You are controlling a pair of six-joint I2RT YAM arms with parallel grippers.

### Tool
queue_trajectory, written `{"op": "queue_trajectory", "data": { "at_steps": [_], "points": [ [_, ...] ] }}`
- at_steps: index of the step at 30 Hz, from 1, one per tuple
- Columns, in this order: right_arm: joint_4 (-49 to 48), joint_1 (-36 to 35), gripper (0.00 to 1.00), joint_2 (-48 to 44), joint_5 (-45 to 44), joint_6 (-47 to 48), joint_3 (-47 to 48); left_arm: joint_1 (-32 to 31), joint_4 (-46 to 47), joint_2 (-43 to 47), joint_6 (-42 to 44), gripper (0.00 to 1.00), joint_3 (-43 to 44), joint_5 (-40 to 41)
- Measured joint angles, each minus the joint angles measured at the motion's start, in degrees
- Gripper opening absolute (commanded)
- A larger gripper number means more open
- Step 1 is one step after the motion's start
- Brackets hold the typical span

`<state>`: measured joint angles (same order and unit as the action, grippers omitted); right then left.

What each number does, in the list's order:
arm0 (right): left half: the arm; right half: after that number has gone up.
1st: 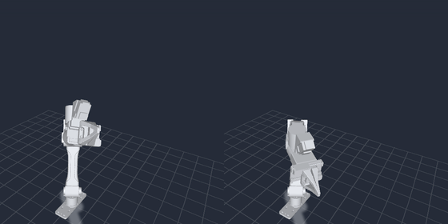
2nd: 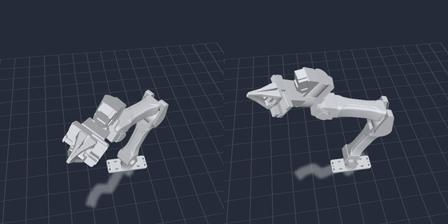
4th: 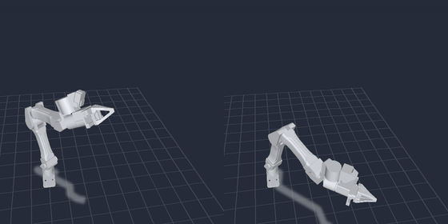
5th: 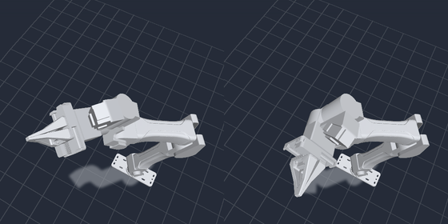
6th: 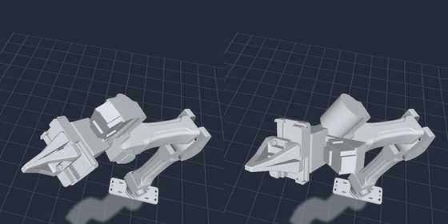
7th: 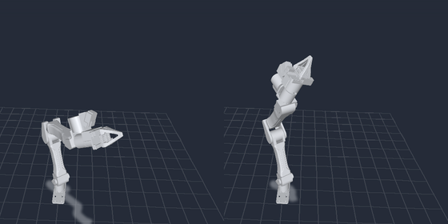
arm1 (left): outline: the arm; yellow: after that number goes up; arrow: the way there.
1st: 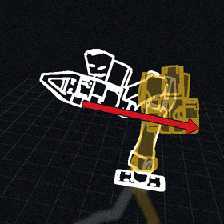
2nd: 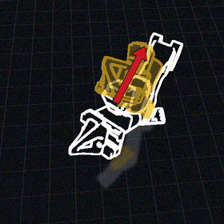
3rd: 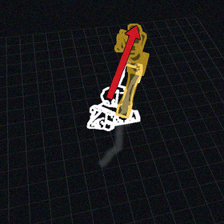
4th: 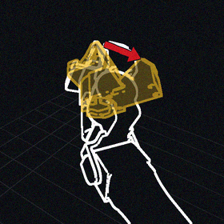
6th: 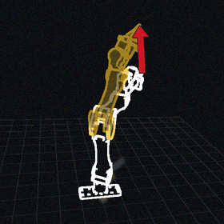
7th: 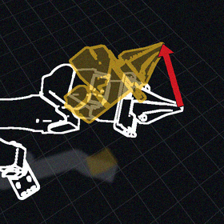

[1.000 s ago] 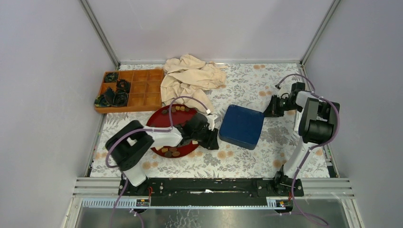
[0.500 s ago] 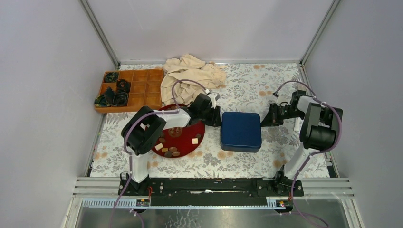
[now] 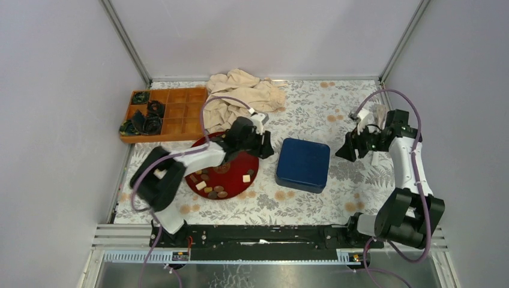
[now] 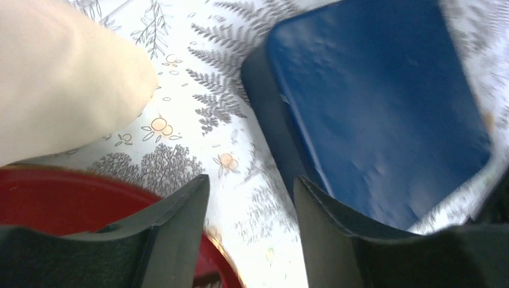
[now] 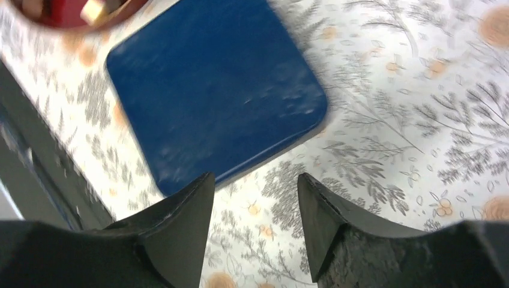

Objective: Pack the chocolate
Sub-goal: Adjust the packing box at the center of the board.

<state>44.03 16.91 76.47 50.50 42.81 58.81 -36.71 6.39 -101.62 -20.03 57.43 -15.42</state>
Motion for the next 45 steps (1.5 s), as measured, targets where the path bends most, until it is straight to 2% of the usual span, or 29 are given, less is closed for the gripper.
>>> {"op": "queue_trajectory", "data": {
  "at_steps": [4, 5, 9, 12, 16, 19, 25, 30, 32, 36, 45],
  "points": [
    [18.25, -0.02, 0.60, -2.80, 1.09, 34.99, -0.57, 0.13, 6.51, 15.10, 3.50, 0.95, -10.36, -2.19],
    [21.90, -0.02, 0.61, -2.84, 0.81, 42.56, -1.70, 0.35, 8.61, 17.88, 3.82, 0.98, -12.33, -2.75],
    [31.69, -0.04, 0.61, -5.79, -2.71, 62.01, -8.26, 4.72, 26.38, 27.23, -1.88, 0.99, -25.44, -9.11],
    [35.26, -0.96, 0.60, -9.84, -4.74, 68.50, -9.60, 9.40, 37.70, 28.68, -8.68, 0.99, -35.12, -10.95],
    [36.74, -3.50, 0.56, -13.49, -6.67, 72.78, -12.98, 9.31, 41.40, 28.81, -11.80, 0.99, -38.86, -13.25],
    [37.13, -4.55, 0.54, -12.92, -7.61, 74.16, -15.65, 4.83, 38.99, 30.95, -7.85, 0.98, -37.55, -11.47],
    [35.17, -5.38, 0.53, -10.47, -7.39, 75.28, -16.90, -15.47, 31.08, 34.80, 15.04, 0.96, -34.69, 0.13],
    [34.75, -5.51, 0.54, -7.61, -6.27, 75.49, -15.82, -25.11, 34.42, 30.73, 35.91, 0.97, -37.59, 10.23],
    [34.69, -5.66, 0.55, -7.58, -5.86, 75.52, -15.82, -27.04, 37.57, 25.88, 43.25, 0.95, -38.29, 13.00],
    [31.76, -6.78, 0.60, -9.22, -5.62, 75.60, -17.86, -27.80, 42.03, 16.17, 52.06, 0.92, -36.22, 15.98],
    [25.00, -8.02, 0.60, -11.28, -4.13, 75.89, -20.22, -30.32, 49.07, 4.07, 59.74, 0.83, -27.71, 18.75]
  ]
}}
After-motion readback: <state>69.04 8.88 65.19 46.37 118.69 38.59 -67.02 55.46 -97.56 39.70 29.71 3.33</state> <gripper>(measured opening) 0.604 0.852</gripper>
